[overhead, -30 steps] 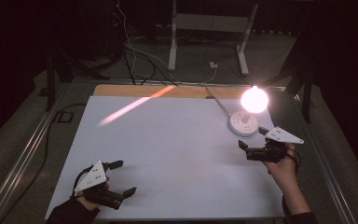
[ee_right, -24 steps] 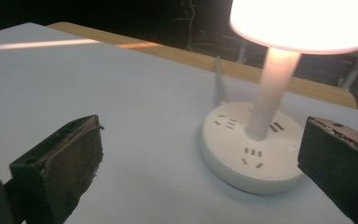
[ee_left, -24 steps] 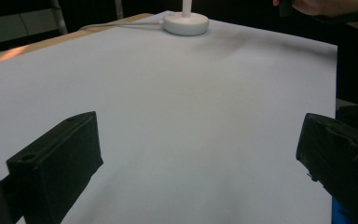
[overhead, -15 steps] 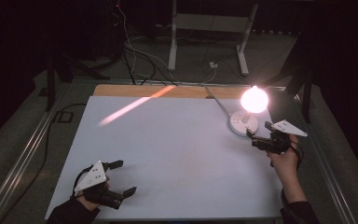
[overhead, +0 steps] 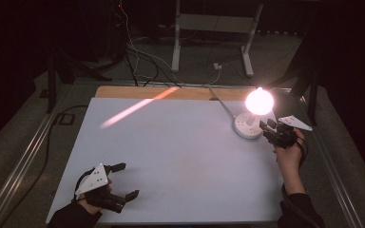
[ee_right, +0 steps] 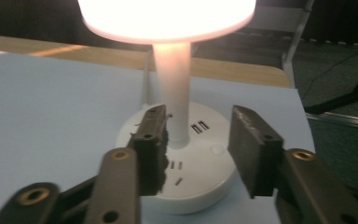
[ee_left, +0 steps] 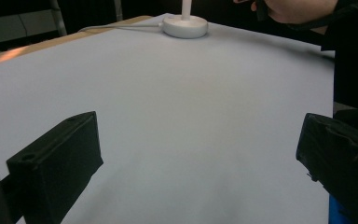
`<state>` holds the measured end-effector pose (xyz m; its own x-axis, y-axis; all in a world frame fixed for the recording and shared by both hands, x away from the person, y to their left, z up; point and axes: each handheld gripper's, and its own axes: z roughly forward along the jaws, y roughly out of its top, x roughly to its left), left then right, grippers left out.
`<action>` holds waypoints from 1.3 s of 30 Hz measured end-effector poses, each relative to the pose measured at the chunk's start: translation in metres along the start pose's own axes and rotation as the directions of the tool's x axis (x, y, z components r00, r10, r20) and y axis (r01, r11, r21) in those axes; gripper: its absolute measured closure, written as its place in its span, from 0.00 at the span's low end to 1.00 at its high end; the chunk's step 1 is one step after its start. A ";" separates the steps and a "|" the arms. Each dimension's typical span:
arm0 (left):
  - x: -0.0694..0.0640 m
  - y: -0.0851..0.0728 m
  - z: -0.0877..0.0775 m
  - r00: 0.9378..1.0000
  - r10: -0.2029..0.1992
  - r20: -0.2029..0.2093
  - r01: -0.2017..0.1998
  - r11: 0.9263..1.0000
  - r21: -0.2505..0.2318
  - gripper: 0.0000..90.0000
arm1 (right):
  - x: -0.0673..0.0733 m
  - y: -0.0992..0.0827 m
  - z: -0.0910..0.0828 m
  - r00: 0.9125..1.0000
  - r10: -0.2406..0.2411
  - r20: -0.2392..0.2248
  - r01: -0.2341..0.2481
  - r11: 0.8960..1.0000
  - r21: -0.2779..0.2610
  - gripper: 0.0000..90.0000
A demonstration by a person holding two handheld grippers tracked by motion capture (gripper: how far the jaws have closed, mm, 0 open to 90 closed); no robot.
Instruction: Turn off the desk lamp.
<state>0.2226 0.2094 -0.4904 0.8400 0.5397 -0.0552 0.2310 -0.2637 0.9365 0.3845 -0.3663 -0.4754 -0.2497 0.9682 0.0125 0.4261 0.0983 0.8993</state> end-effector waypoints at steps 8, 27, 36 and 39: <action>0.000 0.000 0.001 1.000 0.005 0.002 -0.005 1.000 0.006 0.01 | -0.012 -0.003 0.013 0.997 0.069 0.017 -0.070 0.996 0.053 0.93; 0.001 0.000 0.001 1.000 -0.003 -0.001 0.003 1.000 0.003 0.01 | -0.022 -0.010 0.042 0.976 0.218 0.015 -0.219 0.972 0.091 1.00; 0.001 -0.001 0.002 1.000 -0.002 -0.004 0.002 1.000 0.006 0.01 | -0.022 -0.014 0.048 0.973 0.232 0.014 -0.233 0.967 0.104 1.00; 0.001 -0.001 0.002 1.000 -0.002 -0.003 0.002 1.000 0.006 0.01 | -0.021 -0.014 0.051 0.972 0.233 0.012 -0.233 0.967 0.104 1.00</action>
<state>0.2240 0.2085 -0.4919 0.8381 0.5427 -0.0562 0.2356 -0.2671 0.9344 0.4278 -0.3768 -0.5104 -0.1334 0.9671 0.2167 0.5610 -0.1065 0.8209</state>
